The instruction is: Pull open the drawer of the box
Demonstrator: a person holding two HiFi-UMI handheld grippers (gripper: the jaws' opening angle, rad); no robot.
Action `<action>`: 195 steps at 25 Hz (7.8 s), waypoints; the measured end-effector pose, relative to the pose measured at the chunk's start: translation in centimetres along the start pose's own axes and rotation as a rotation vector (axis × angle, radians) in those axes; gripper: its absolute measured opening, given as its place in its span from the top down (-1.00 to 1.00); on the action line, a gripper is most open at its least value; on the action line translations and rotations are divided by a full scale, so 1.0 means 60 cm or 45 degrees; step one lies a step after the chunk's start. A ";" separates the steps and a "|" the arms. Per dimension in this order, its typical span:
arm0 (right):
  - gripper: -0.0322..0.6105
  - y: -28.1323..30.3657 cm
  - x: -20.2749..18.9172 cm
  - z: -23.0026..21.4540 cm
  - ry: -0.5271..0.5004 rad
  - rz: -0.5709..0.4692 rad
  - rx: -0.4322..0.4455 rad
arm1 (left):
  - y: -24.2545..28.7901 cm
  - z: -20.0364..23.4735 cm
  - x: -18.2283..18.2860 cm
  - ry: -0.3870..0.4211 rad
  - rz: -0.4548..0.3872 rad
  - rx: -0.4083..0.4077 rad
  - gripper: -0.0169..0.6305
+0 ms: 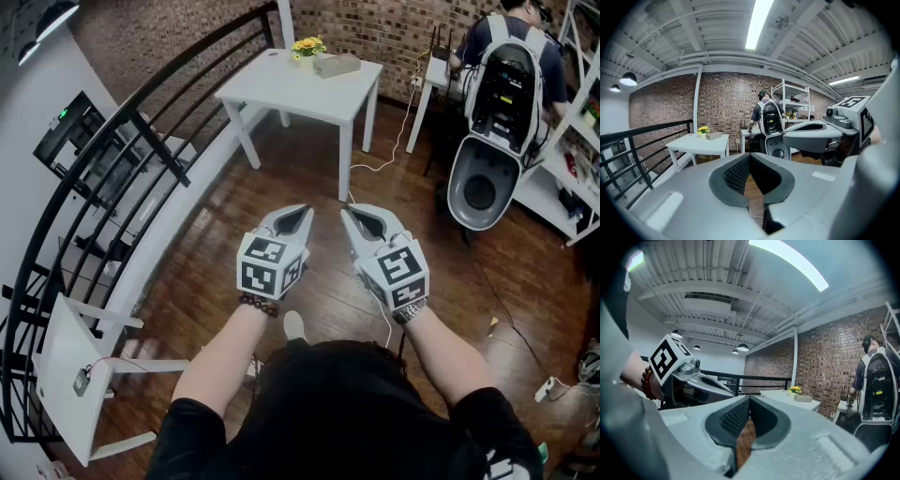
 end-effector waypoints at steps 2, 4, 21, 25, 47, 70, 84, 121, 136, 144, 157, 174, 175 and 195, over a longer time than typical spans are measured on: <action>0.92 0.025 0.004 0.002 -0.002 0.010 0.008 | 0.004 0.024 0.004 -0.002 -0.006 -0.006 0.90; 0.93 0.053 0.014 0.003 -0.005 0.017 0.007 | 0.010 0.054 0.010 -0.005 -0.010 -0.011 0.90; 0.92 0.307 0.149 0.005 0.002 0.053 -0.104 | 0.055 0.322 0.069 0.043 -0.014 -0.130 0.90; 0.93 0.345 0.160 0.007 -0.009 0.070 -0.099 | 0.063 0.360 0.067 0.025 -0.010 -0.133 0.90; 0.92 0.495 0.156 -0.187 0.067 0.058 -0.077 | 0.267 0.450 0.162 0.046 0.060 -0.112 0.90; 0.92 0.653 0.154 -0.418 0.103 0.077 0.028 | 0.512 0.531 0.282 0.000 0.145 -0.060 0.90; 0.92 0.819 0.222 -0.491 0.112 0.136 -0.114 | 0.614 0.691 0.367 0.066 0.111 -0.197 0.90; 0.93 1.128 0.192 -0.755 0.219 0.294 -0.095 | 0.975 0.903 0.446 -0.193 0.322 -0.361 0.90; 0.92 1.221 0.148 -0.860 0.223 0.390 0.042 | 1.161 0.964 0.438 -0.574 0.438 -0.388 0.87; 0.93 1.254 0.128 -0.880 0.229 0.438 0.024 | 1.228 0.984 0.415 -0.811 0.449 -0.496 0.80; 0.93 1.293 0.106 -0.907 0.302 0.543 -0.053 | 1.342 1.033 0.384 -1.170 0.477 -0.631 0.63; 0.92 1.336 0.096 -0.916 0.345 0.575 -0.059 | 1.368 1.039 0.375 -1.228 0.498 -0.801 0.62; 0.92 1.336 0.096 -0.916 0.345 0.576 -0.059 | 1.367 1.040 0.376 -1.231 0.491 -0.806 0.62; 0.92 1.319 0.097 -0.919 0.337 0.570 -0.073 | 1.370 1.039 0.382 -1.262 0.462 -0.787 0.76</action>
Point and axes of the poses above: the fingertips, and each gripper's own axes: y forward along the fingers, z to its left, x out of its top, the point moved 2 cm from there along -y, backward along the fingers, and after that the axes turned 15 degrees about z, right-handed, at the moved point
